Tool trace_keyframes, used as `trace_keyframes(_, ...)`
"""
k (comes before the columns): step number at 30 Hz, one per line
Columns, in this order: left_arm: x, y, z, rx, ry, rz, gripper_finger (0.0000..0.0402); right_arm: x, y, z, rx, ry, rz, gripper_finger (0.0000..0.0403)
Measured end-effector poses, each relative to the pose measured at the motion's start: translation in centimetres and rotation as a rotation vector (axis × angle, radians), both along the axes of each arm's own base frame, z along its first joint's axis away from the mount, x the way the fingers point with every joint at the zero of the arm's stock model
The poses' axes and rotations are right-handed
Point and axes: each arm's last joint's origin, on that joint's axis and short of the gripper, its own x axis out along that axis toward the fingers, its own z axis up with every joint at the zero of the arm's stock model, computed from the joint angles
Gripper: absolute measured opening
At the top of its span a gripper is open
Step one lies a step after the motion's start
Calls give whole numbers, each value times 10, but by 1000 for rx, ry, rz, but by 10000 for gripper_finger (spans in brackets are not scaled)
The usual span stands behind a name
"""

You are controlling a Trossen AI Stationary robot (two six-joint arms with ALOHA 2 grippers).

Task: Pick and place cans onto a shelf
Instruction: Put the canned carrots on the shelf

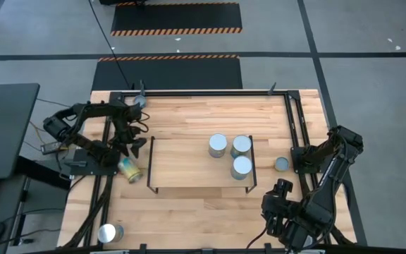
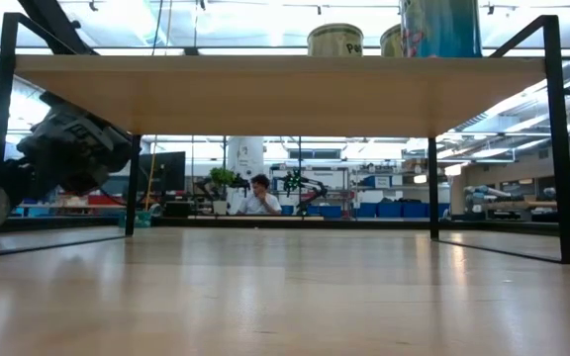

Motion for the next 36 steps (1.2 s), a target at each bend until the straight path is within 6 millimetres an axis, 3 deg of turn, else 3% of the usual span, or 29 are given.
trace_keyframes(9, 7, -6, 2, -6, -4, -75, 213, 1, 0, 0, -1, -1, 7, 367)
trace_keyframes(14, 19, -4, 20, 10, -17, -153, 211, 1, 0, 0, -16, -12, 17, 367)
trace_keyframes(20, 27, -5, 52, 184, 43, -247, 211, 2, 0, 0, -18, -22, 16, 367)
trace_keyframes(30, 29, -35, 76, 369, 117, 62, 210, 5, -3, 1, -69, -16, 83, 367)
trace_keyframes(36, 33, -66, 85, 400, 189, 164, 198, 5, -3, 1, -153, 6, 224, 367)
